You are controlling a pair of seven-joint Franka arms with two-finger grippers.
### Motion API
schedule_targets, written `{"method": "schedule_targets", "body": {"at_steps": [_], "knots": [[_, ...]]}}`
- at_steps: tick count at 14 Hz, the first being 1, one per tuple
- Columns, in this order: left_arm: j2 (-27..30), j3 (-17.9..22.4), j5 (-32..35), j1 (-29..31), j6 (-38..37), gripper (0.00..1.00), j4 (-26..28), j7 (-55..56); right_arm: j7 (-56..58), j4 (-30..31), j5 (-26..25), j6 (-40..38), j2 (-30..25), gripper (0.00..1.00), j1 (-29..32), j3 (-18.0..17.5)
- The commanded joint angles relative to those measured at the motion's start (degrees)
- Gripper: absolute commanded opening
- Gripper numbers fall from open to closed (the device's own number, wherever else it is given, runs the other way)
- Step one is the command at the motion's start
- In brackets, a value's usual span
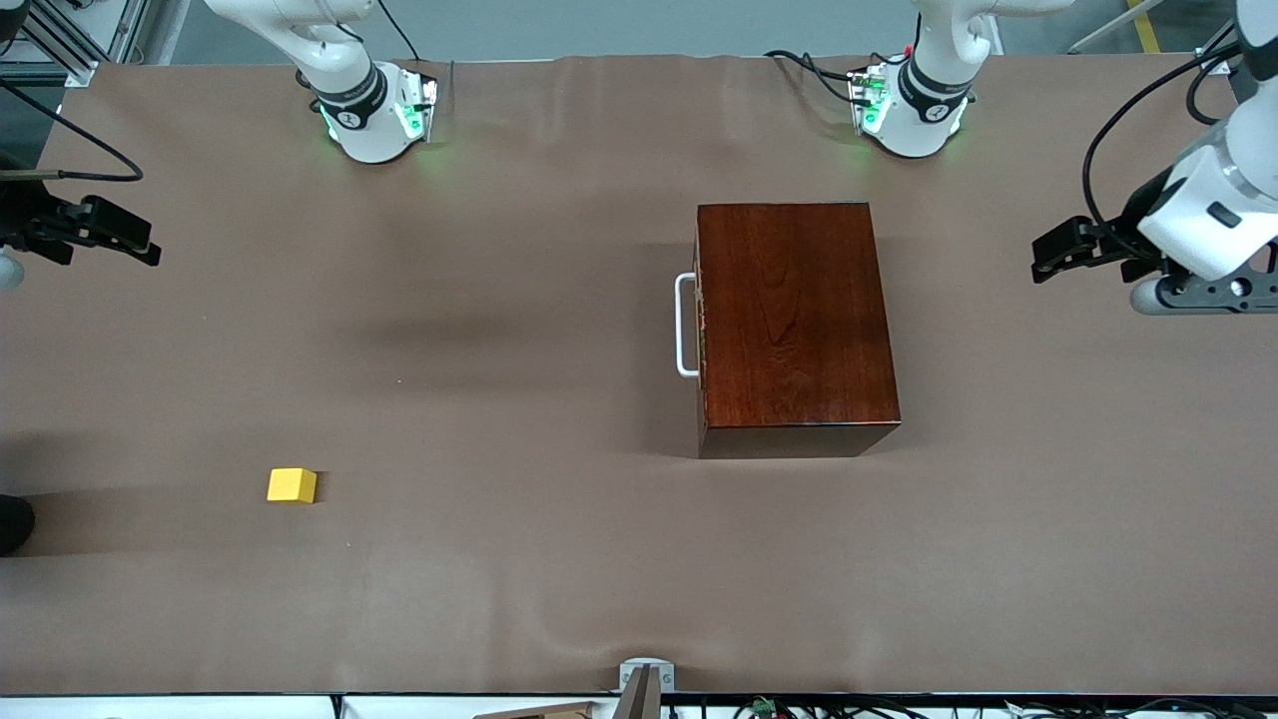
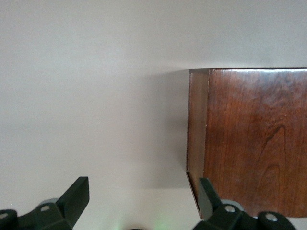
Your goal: Open drawer, take yellow block, close drawer
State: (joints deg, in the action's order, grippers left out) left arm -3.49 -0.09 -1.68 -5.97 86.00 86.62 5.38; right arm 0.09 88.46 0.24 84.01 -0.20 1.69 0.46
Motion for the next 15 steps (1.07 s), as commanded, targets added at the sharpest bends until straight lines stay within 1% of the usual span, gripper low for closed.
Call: {"method": "schedule_targets", "body": {"at_steps": [1, 2, 3, 5, 15], "knots": [[6.0, 1.1, -1.3, -0.3, 5.6, 1.00, 7.9, -4.8, -1.2, -0.6, 1.3, -1.2, -0.2, 1.00, -0.4, -1.0], [6.2, 1.5, -1.3, -0.3, 5.8, 1.00, 8.3, -5.1, -0.9, -0.6, 0.3, -1.0, -0.2, 1.00, -1.6, -0.9], [6.1, 1.6, -1.2, -0.3, 5.8, 1.00, 8.1, -4.9, -0.9, -0.7, 0.1, -0.9, -0.1, 1.00, -1.1, -0.7], [5.8, 1.6, -1.2, -0.2, 5.8, 1.00, 7.9, -4.7, -0.4, -0.7, 1.1, 0.3, 0.0, 1.00, -0.6, -0.4], [5.1, 1.1, -0.3, -0.4, 5.8, 1.00, 6.7, -4.2, -0.3, -1.0, 1.1, 1.9, 0.0, 1.00, -0.9, -0.5]]}}
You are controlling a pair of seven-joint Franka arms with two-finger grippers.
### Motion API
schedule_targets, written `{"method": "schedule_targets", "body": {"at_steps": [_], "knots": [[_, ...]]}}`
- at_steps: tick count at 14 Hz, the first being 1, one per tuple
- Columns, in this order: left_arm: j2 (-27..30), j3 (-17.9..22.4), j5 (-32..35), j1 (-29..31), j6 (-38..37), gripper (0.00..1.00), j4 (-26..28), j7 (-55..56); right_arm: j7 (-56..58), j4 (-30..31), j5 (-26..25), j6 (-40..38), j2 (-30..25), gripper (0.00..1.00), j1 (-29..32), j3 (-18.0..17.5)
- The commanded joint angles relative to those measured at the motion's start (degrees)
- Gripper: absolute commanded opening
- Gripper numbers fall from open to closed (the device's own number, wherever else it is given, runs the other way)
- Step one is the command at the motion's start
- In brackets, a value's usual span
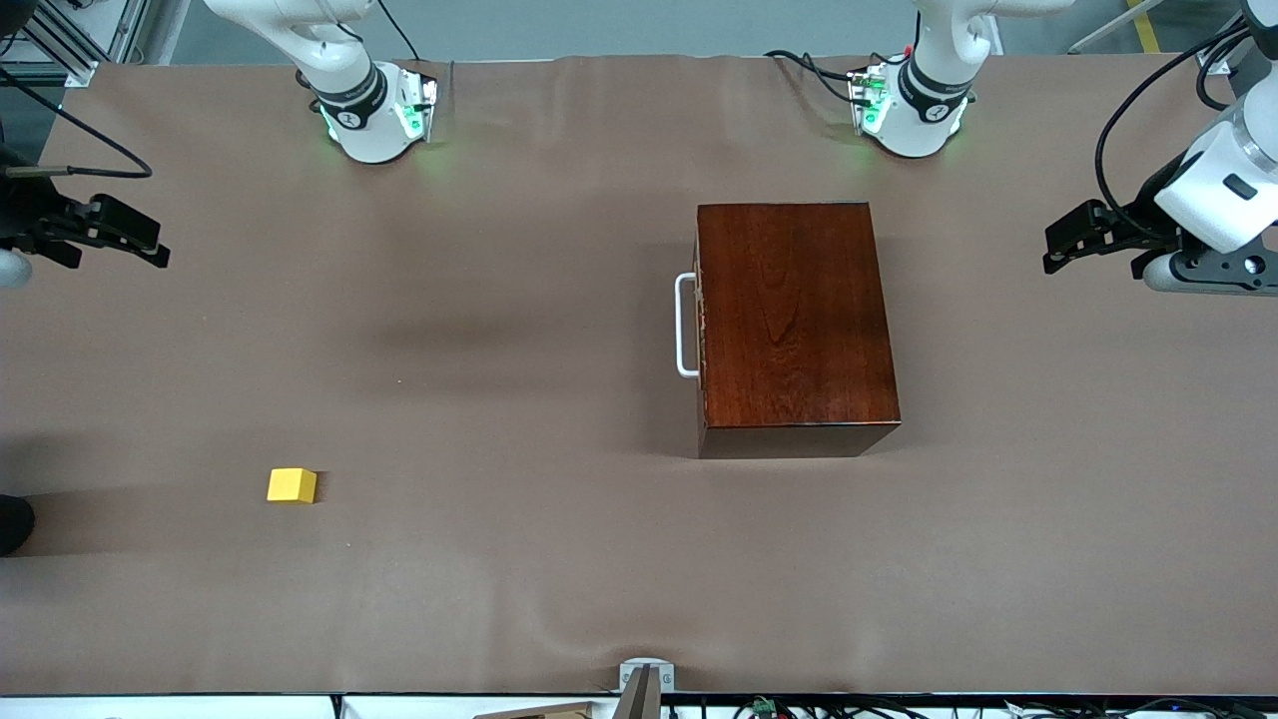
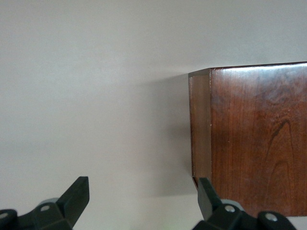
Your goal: Open drawer, take yellow block, close drawer
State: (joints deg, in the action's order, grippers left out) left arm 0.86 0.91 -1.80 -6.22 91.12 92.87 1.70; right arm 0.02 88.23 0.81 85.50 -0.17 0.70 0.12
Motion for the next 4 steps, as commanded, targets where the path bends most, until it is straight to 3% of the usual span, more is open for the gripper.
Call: {"method": "schedule_targets", "body": {"at_steps": [1, 4], "knots": [[0.6, 0.1, -0.2, -0.2, 0.6, 1.00, 0.4, -0.6, -0.2, -0.8, 0.5, 0.5, 0.0, 1.00, 0.1, -0.1], [0.6, 0.1, 0.1, -0.2, 0.6, 1.00, 0.4, -0.5, -0.3, -0.8, 0.5, 0.5, 0.0, 1.00, -0.3, -0.2]]}}
